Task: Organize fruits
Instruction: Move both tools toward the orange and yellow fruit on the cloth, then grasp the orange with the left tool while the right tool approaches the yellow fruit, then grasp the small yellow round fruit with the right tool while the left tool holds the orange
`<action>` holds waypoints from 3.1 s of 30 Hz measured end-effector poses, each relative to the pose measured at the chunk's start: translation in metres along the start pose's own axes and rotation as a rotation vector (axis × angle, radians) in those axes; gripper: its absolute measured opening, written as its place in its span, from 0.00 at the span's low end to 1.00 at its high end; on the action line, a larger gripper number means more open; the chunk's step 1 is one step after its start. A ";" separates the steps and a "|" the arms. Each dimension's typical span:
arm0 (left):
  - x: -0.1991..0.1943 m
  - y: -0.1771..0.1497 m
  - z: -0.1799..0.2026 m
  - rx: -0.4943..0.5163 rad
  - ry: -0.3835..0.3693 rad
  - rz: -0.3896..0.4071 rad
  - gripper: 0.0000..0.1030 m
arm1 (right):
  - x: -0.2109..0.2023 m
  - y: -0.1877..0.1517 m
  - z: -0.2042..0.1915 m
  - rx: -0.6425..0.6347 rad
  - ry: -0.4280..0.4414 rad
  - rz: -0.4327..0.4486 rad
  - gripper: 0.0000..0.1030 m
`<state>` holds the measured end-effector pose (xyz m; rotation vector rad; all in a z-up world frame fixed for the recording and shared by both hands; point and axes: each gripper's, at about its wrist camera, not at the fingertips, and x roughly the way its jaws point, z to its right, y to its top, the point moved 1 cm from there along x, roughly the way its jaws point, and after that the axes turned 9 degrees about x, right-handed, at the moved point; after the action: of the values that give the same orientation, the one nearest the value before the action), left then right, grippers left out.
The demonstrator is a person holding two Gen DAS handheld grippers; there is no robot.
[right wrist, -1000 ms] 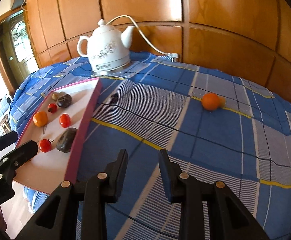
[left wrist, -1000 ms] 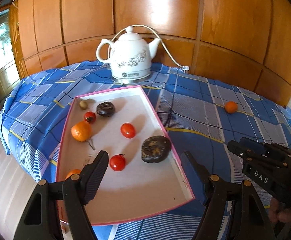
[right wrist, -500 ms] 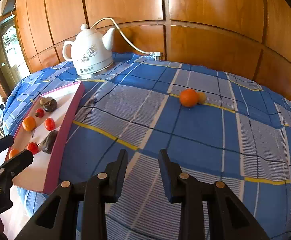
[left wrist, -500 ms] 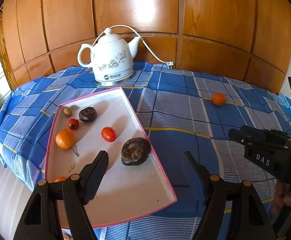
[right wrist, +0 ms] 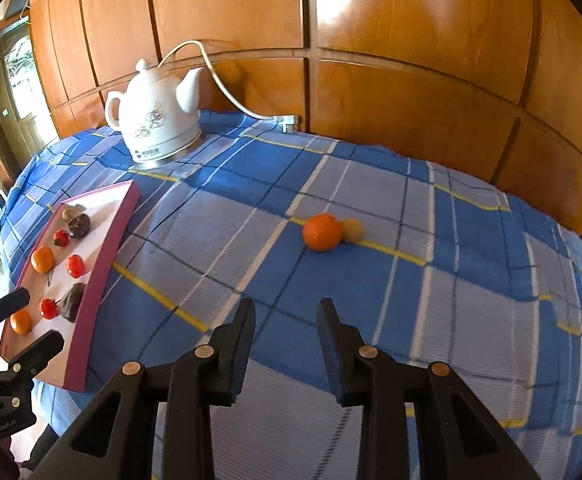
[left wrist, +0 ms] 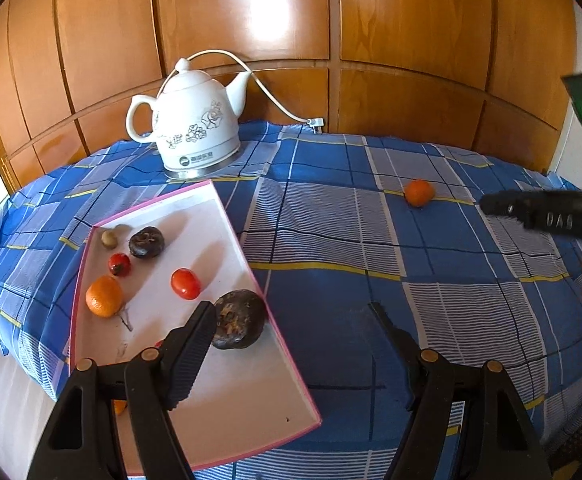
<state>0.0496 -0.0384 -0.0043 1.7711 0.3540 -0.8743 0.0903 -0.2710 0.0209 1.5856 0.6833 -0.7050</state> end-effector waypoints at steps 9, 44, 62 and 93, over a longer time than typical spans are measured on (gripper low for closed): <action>0.020 0.014 0.007 -0.039 -0.111 -0.057 0.71 | 0.017 0.017 0.044 -0.062 -0.056 -0.027 0.31; 0.194 0.159 0.134 0.181 -0.324 -0.121 0.64 | 0.029 0.020 0.123 0.333 0.083 -0.083 0.31; 0.132 0.085 0.111 0.103 -0.245 -0.088 0.39 | 0.031 0.016 0.118 0.292 0.051 -0.084 0.31; 0.115 0.030 0.096 0.085 -0.199 0.021 0.39 | 0.105 0.056 0.071 0.295 0.086 -0.122 0.31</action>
<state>0.1102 -0.1577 -0.0795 1.7437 0.1702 -1.0542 0.1961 -0.3438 -0.0315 1.8643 0.7707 -0.8618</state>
